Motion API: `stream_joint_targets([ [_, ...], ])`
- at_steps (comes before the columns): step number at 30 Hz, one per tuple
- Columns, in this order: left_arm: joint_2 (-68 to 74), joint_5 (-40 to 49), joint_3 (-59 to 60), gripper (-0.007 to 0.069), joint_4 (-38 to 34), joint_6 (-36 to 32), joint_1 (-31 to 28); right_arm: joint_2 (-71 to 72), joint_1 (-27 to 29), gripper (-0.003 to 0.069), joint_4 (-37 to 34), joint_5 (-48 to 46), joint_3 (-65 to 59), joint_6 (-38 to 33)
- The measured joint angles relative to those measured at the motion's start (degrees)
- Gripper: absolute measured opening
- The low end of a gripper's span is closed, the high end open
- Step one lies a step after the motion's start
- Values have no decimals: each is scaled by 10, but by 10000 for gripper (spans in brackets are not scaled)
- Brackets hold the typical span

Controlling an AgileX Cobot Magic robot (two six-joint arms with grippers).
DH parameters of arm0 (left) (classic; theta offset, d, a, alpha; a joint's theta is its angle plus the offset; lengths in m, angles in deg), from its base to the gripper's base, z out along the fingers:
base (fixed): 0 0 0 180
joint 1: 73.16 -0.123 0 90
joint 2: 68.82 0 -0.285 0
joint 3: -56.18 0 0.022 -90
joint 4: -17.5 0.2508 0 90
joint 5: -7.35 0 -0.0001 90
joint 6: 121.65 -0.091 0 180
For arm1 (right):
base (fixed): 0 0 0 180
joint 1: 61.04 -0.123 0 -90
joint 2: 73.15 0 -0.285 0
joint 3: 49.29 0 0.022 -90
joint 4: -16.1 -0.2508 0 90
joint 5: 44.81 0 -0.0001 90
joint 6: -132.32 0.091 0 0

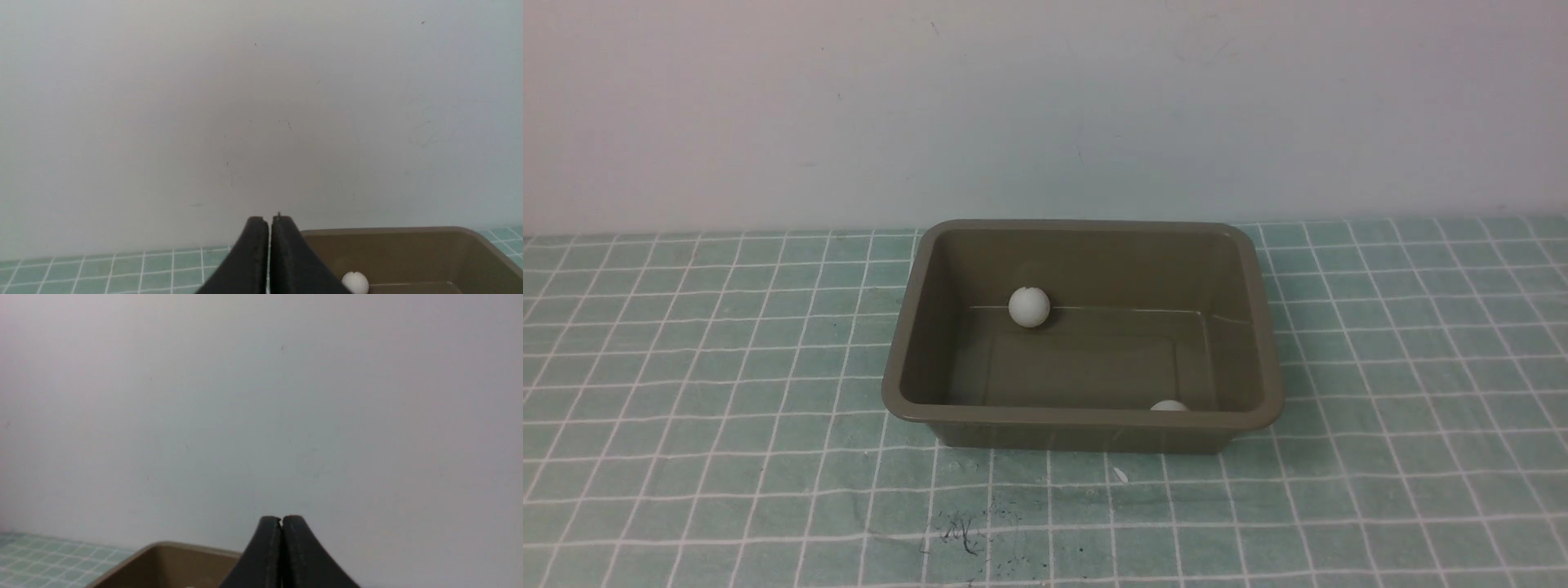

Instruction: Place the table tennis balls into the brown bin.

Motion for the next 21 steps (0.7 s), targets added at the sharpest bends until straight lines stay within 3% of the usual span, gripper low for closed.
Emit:
stream_joint_targets([
  [21, 0, 7, 0, -5, 0, 1, 0, 3, 0, -15, 15, 2, -1, 7],
])
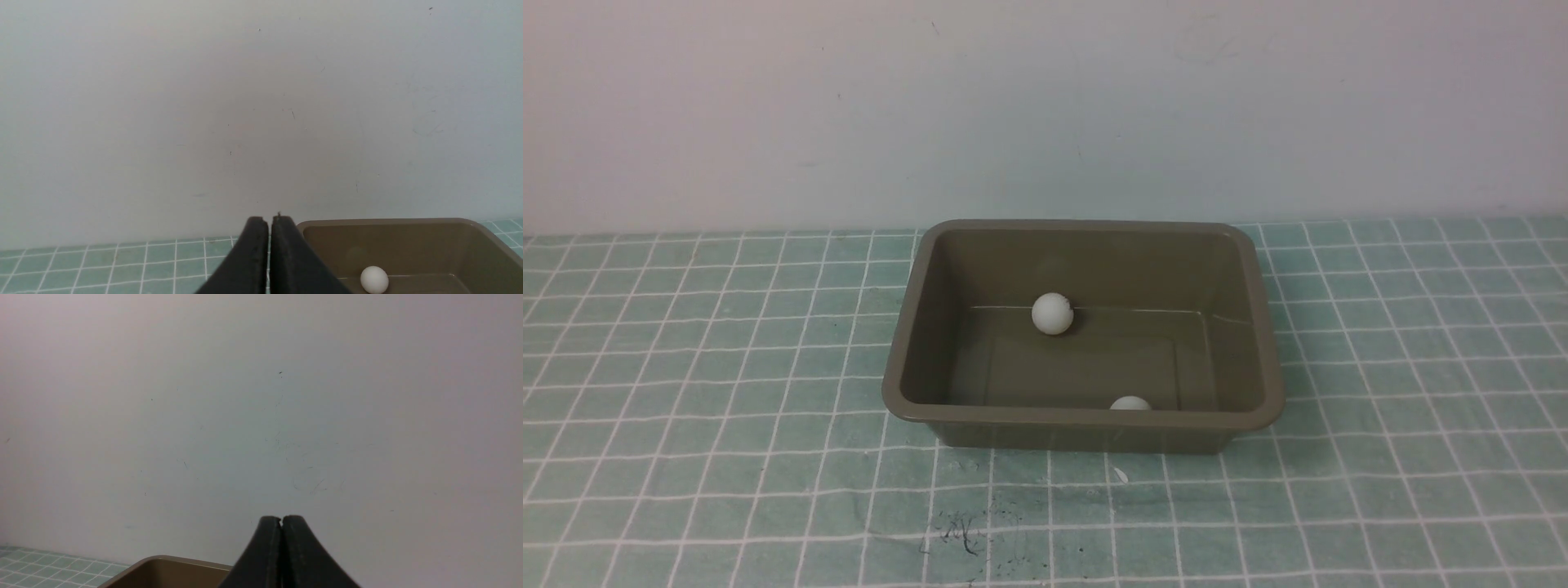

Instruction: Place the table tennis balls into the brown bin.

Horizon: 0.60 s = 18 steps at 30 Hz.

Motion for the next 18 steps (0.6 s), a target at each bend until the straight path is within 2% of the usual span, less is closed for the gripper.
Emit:
stream_joint_targets([
  [7, -12, 2, 40, -5, -5, -28, -15, 0, 0, -15, 0, 0, 0, 0],
  [14, -112, 15, 242, -5, -70, -142, -107, 0, 0, -15, 2, 0, 0, 0],
  [18, -146, 33, 290, -5, -92, -167, -124, 0, 0, -15, 2, 0, 0, 0],
])
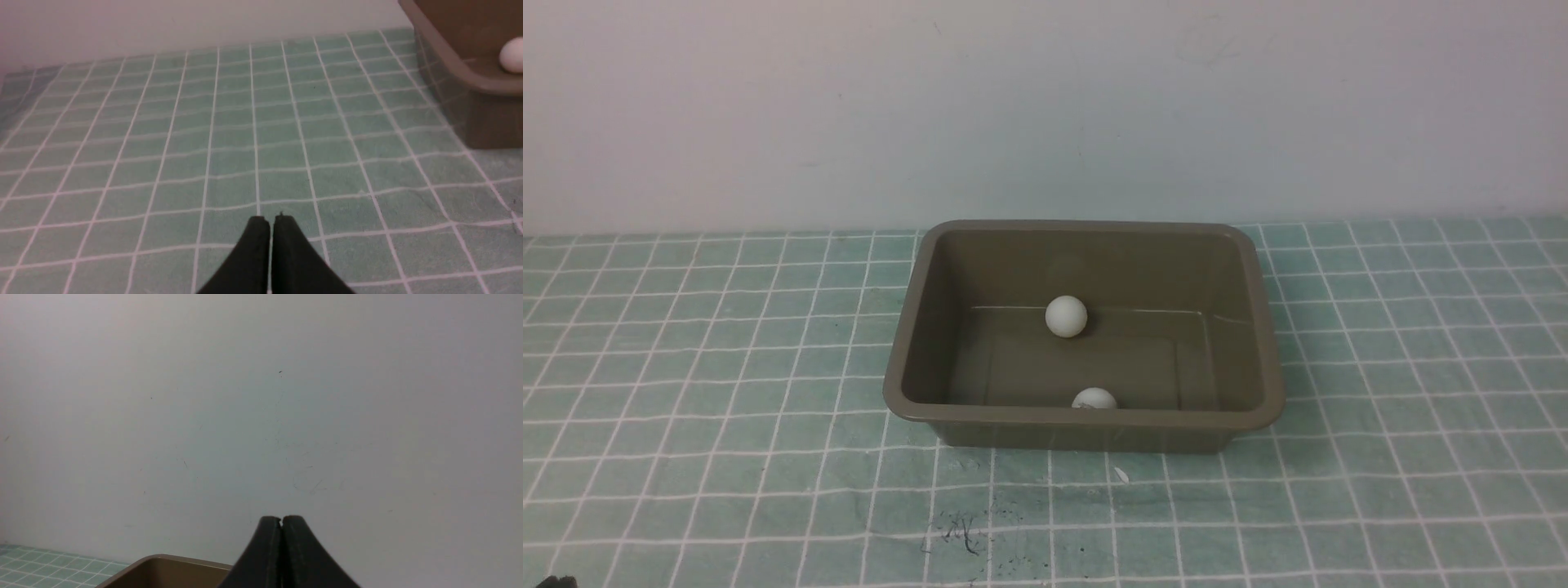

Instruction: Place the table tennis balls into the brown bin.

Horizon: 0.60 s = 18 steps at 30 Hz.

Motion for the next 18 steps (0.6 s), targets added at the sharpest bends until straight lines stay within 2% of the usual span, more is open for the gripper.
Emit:
stream_joint_targets([
  [4, -2, 1, 0, -5, -21, -5, -1, 0, 0, -15, 0, -1, -1, 0],
  [18, -2, 1, 0, -5, -26, -5, -1, 0, 0, -15, 0, -5, -3, 0],
])
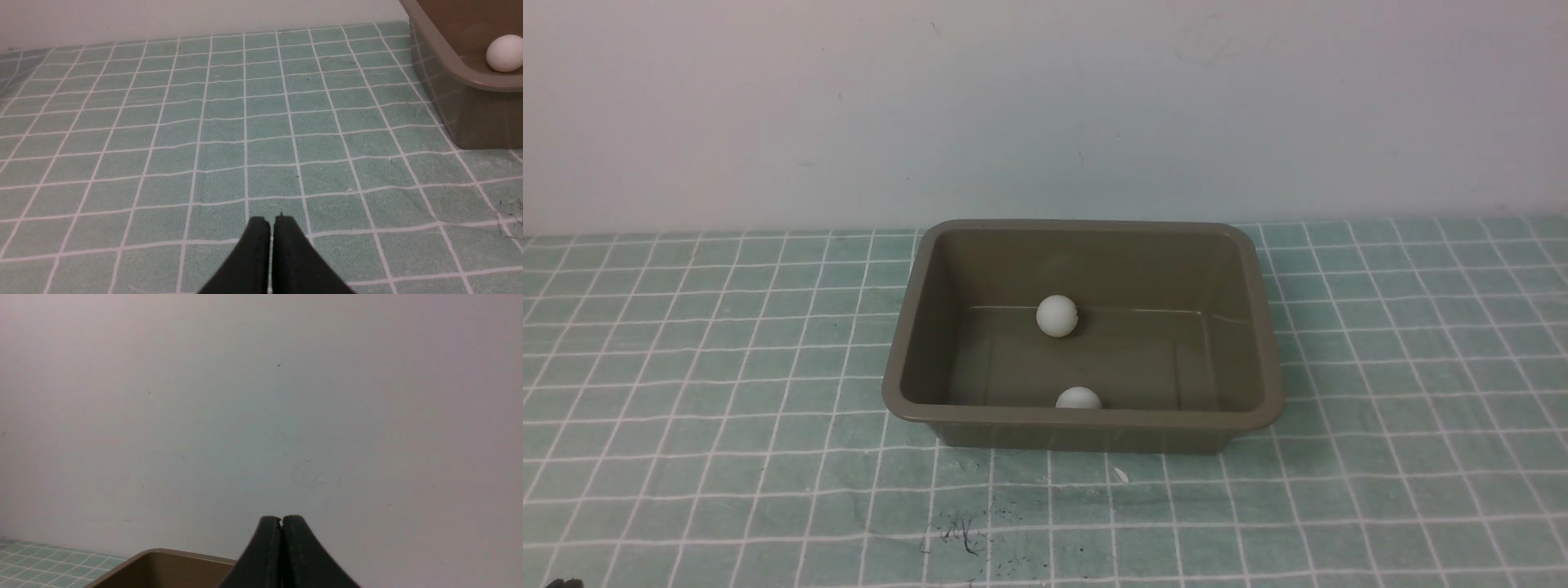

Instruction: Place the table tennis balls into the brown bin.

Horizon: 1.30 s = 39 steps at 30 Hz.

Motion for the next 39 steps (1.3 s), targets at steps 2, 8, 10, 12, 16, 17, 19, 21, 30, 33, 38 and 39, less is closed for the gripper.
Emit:
stream_joint_targets([
  [2, 0, 0, 0, -5, 0, 0, 0, 0, 0, -15, 0, 0, 0, 0],
  [8, 0, 0, 0, -5, -2, 0, 0, 0, 3, -15, 2, -5, -2, 0],
  [10, 0, 0, 0, -5, -2, 0, 0, 0, 15, -15, 2, -9, -7, 0],
  [12, 0, 0, 0, -5, -2, 0, 0, 0, 60, -15, 2, -19, -35, 0],
  [16, 0, 0, 0, -5, -2, 0, 0, 0, 129, -15, 2, -28, -105, 0],
  [17, 0, 0, 0, -5, -2, 0, 0, 0, 154, -15, 2, -31, -143, 0],
  [19, 0, 0, 0, -5, -2, 0, 0, 0, 174, -15, 2, -37, -182, 0],
  [21, 0, 0, 0, -5, -3, 0, 0, 0, 191, -15, 2, -48, -197, 1],
  [30, 0, 0, 0, -5, -3, 0, 0, 0, 201, -15, 2, -47, -197, 1],
  [33, 0, 0, 0, -5, -3, 0, 0, 0, 201, -15, 2, -47, -197, 1],
  [38, 0, 0, 0, -5, -3, 0, 0, 0, 201, -15, 2, -47, -197, 1],
  [39, 0, 0, 0, -5, -3, 0, 0, 0, 201, -15, 2, -47, -197, 1],
])
